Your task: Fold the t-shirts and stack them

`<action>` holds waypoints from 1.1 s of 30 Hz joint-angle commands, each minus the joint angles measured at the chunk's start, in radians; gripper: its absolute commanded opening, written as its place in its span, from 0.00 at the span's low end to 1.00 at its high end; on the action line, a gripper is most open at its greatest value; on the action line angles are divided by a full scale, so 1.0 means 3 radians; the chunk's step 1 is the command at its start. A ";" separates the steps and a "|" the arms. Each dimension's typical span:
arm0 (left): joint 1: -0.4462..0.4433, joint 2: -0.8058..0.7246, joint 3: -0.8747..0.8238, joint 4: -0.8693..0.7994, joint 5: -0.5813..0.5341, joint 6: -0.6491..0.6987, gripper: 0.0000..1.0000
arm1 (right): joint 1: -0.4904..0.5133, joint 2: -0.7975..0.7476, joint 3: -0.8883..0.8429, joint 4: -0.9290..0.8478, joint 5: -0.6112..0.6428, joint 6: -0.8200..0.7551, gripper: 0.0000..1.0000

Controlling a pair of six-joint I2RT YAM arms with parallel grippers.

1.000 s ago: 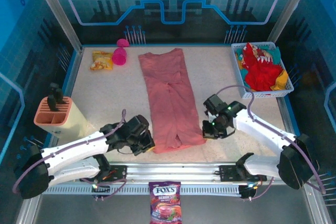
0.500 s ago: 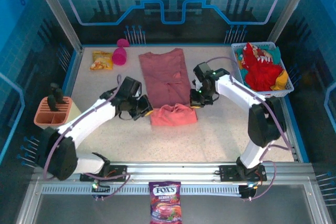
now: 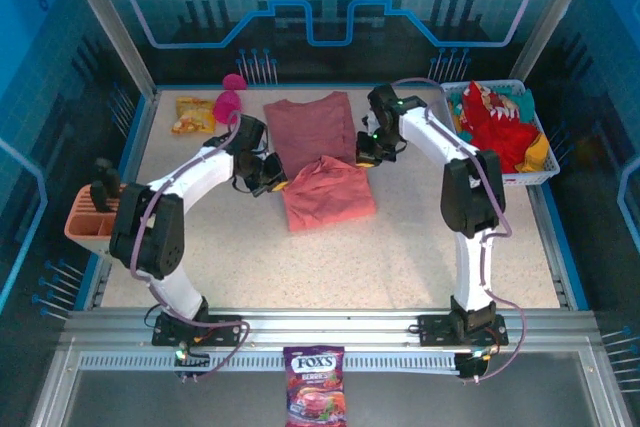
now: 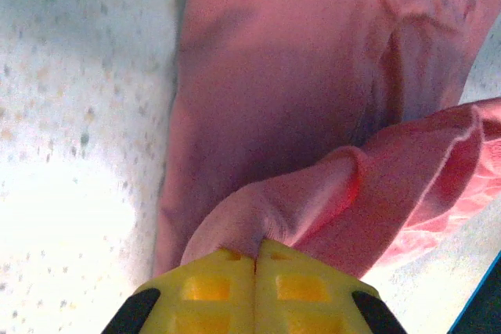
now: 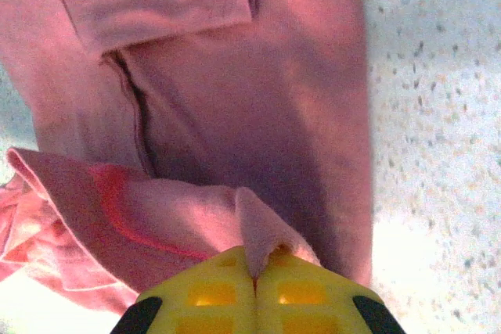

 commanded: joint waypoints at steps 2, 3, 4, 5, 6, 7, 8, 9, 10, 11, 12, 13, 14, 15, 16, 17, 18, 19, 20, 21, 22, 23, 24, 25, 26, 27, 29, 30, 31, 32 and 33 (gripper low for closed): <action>0.0061 0.0315 0.0315 0.0047 0.0068 0.0232 0.00 | -0.0051 0.0392 0.0453 -0.0213 -0.0108 -0.0096 0.00; 0.0071 0.0355 0.0330 0.0105 0.0055 0.0241 0.00 | -0.0062 0.0451 0.0530 -0.0222 -0.0099 -0.0091 0.00; 0.0094 0.0401 0.0336 0.0166 0.0038 0.0224 0.00 | -0.0067 0.0514 0.0605 -0.0230 -0.0108 -0.0081 0.00; 0.0124 0.0465 0.0366 0.0206 0.0067 0.0201 0.00 | -0.0080 0.0574 0.0675 -0.0245 -0.0128 -0.0073 0.00; 0.0154 0.0517 0.0393 0.0230 0.0126 0.0186 0.00 | -0.0091 0.0613 0.0727 -0.0253 -0.0144 -0.0059 0.00; 0.0173 0.0586 0.0442 0.0241 0.0177 0.0176 0.00 | -0.0101 0.0625 0.0768 -0.0249 -0.0150 -0.0045 0.01; 0.0189 0.0646 0.0491 0.0234 0.0187 0.0188 0.00 | -0.0107 0.0668 0.0796 -0.0246 -0.0144 -0.0039 0.07; 0.0202 0.0692 0.0532 0.0220 0.0172 0.0198 0.05 | -0.0108 0.0729 0.0816 -0.0236 -0.0130 -0.0031 0.11; 0.0218 0.0731 0.0567 0.0228 0.0166 0.0217 0.17 | -0.0117 0.0736 0.0817 -0.0228 -0.0082 -0.0020 0.15; 0.0236 0.0754 0.0595 0.0266 0.0176 0.0243 0.33 | -0.0128 0.0744 0.0813 -0.0225 -0.0054 -0.0014 0.24; 0.0252 0.0756 0.0614 0.0323 0.0227 0.0285 0.40 | -0.0138 0.0734 0.0798 -0.0217 -0.0046 -0.0010 0.31; 0.0273 0.0752 0.0638 0.0375 0.0289 0.0319 0.48 | -0.0156 0.0703 0.0766 -0.0197 -0.0042 -0.0002 0.37; 0.0293 0.0726 0.0659 0.0414 0.0338 0.0350 0.54 | -0.0163 0.0658 0.0698 -0.0143 -0.0044 0.0001 0.43; 0.0306 0.0691 0.0690 0.0392 0.0351 0.0372 0.59 | -0.0164 0.0537 0.0628 -0.0089 -0.0037 0.0009 0.55; 0.0324 0.0636 0.0721 0.0350 0.0331 0.0412 0.66 | -0.0158 0.0431 0.0520 -0.0015 -0.0032 0.0002 0.72; 0.0340 0.0573 0.0730 0.0300 0.0323 0.0446 0.68 | -0.0156 0.0316 0.0405 0.0054 -0.0031 -0.0021 0.85; 0.0355 0.0510 0.0716 0.0268 0.0335 0.0453 0.68 | -0.0152 0.0221 0.0308 0.0092 -0.0036 -0.0027 0.90; 0.0363 0.0433 0.0663 0.0254 0.0377 0.0444 0.69 | -0.0158 0.0111 0.0176 0.0114 -0.0052 -0.0032 0.94; 0.0363 0.0345 0.0575 0.0260 0.0427 0.0438 0.69 | -0.0162 -0.0005 0.0006 0.0157 -0.0082 -0.0047 0.95; 0.0363 0.0272 0.0470 0.0283 0.0486 0.0428 0.69 | -0.0159 -0.0112 -0.0154 0.0212 -0.0109 -0.0059 0.95; 0.0356 0.0176 0.0310 0.0331 0.0550 0.0409 0.69 | -0.0152 -0.0249 -0.0380 0.0290 -0.0142 -0.0087 0.94; 0.0348 0.0076 0.0144 0.0387 0.0605 0.0402 0.68 | -0.0149 -0.0374 -0.0604 0.0373 -0.0163 -0.0101 0.92; 0.0339 -0.0011 -0.0017 0.0431 0.0630 0.0393 0.66 | -0.0155 -0.0470 -0.0771 0.0437 -0.0188 -0.0112 0.91; 0.0328 -0.0102 -0.0179 0.0467 0.0643 0.0378 0.65 | -0.0158 -0.0586 -0.0966 0.0511 -0.0225 -0.0120 0.90; 0.0315 -0.0188 -0.0326 0.0475 0.0639 0.0350 0.64 | -0.0155 -0.0682 -0.1184 0.0595 -0.0266 -0.0122 0.88; 0.0297 -0.0257 -0.0454 0.0492 0.0640 0.0314 0.63 | -0.0159 -0.0783 -0.1346 0.0676 -0.0317 -0.0122 0.87; 0.0189 -0.0464 -0.0784 0.0667 0.0664 0.0201 0.62 | -0.0155 -0.0953 -0.1654 0.0823 -0.0441 -0.0079 0.84; 0.0123 -0.0543 -0.0924 0.0743 0.0644 0.0146 0.62 | -0.0151 -0.0997 -0.1761 0.0876 -0.0501 -0.0071 0.83; 0.0044 -0.0619 -0.1063 0.0826 0.0618 0.0089 0.63 | -0.0145 -0.1034 -0.1866 0.0917 -0.0544 -0.0057 0.82; -0.0030 -0.0674 -0.1195 0.0894 0.0596 0.0033 0.63 | -0.0139 -0.1056 -0.1964 0.0961 -0.0560 -0.0051 0.80; -0.0090 -0.0702 -0.1285 0.0960 0.0585 -0.0022 0.63 | -0.0140 -0.1082 -0.2049 0.1006 -0.0553 -0.0043 0.78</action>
